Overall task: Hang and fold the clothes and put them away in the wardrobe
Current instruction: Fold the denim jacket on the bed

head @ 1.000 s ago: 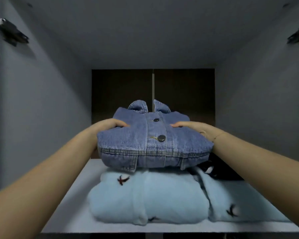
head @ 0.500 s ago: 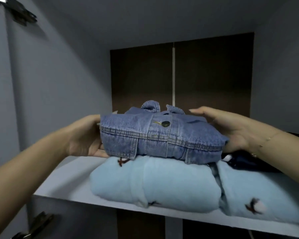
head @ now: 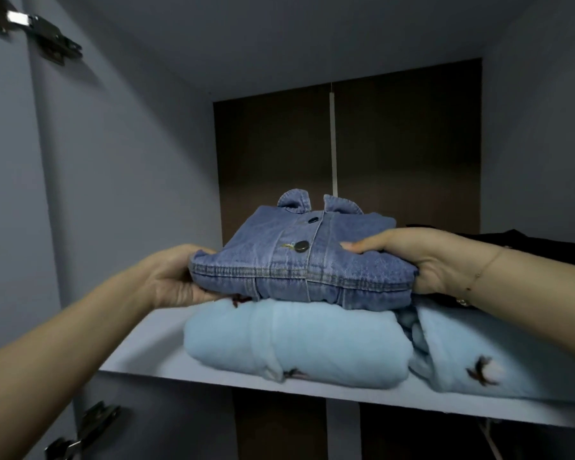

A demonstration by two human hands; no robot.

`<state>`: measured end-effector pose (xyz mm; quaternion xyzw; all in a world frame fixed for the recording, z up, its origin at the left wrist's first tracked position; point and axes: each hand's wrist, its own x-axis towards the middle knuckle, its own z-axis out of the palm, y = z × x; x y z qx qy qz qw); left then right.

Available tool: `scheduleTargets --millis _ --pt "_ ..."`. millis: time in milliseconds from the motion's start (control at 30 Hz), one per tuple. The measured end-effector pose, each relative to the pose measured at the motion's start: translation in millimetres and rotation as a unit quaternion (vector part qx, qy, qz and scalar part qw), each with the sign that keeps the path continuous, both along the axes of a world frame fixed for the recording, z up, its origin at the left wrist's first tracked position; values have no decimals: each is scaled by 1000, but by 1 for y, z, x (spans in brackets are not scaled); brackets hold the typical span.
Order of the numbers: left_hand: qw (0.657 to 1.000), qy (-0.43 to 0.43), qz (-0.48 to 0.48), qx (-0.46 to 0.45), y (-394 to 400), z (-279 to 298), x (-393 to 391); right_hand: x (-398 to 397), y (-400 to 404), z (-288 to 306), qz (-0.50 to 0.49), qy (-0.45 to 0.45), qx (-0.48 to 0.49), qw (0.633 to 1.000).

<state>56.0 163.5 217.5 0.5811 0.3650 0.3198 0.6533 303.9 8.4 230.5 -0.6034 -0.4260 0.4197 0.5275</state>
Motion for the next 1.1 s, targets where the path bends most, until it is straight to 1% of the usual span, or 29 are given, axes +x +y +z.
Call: scheduleTargets --millis 33,67,100,133,167,200,233,267,300,367,400,433,467,500,533,600,633,667,700,767,800,900,967,1033,1100 --pt "999 28 0 15 -3 8 -4 -1 -2 2 -21 -34 4 999" --pt "995 77 9 58 -5 17 -8 1 -2 4 -55 -95 15 994" --pt "984 126 31 121 -7 28 -8 4 -3 10 -100 -191 26 976" --pt "964 161 65 204 -9 41 -8 7 -5 19 -134 -303 49 942" --pt "929 187 109 301 -11 56 -4 9 -4 29 -143 -401 79 901" --pt "890 198 127 391 -15 71 4 10 0 38 -135 -466 102 869" --pt "863 203 105 452 -19 83 17 12 7 46 -121 -508 100 847" --pt "839 227 64 490 -24 91 34 13 16 48 -101 -536 80 834" --pt "809 278 26 517 -28 93 52 13 23 47 -65 -550 42 831" --pt "776 351 -6 524 -17 75 81 9 43 41 -8 -514 -23 857" --pt "764 402 -14 504 -8 65 93 6 51 36 8 -490 -31 871" --pt "770 443 -27 458 3 54 99 4 60 31 23 -484 -34 874" --pt "791 459 -40 403 15 41 101 2 69 26 34 -484 -35 874" --pt "808 461 -62 362 26 29 100 4 79 21 39 -487 -39 872" --pt "814 457 -82 348 37 15 99 4 87 16 42 -486 -54 871" --pt "827 422 -81 363 56 -5 98 5 99 10 39 -482 -92 871" --pt "835 407 -69 364 60 -9 98 6 102 8 43 -472 -99 875" --pt "834 408 -60 366 63 -11 99 6 103 6 50 -461 -97 880" --pt "826 421 -65 369 65 -11 100 7 103 4 55 -458 -90 883" --pt "809 445 -81 375 62 -9 100 5 94 5 46 -480 -82 872" --pt "809 447 -91 370 58 -5 100 2 87 7 42 -480 -75 873" --pt "825 442 -78 343 39 10 92 -1 67 16 59 -442 -65 893" --pt "836 428 -58 338 29 22 78 1 50 25 70 -437 -61 895" --pt "844 402 -63 349 17 25 63 -1 35 26 73 -431 -55 898" --pt "852 374 -42 365 6 12 54 -3 30 13 75 -467 -35 881"
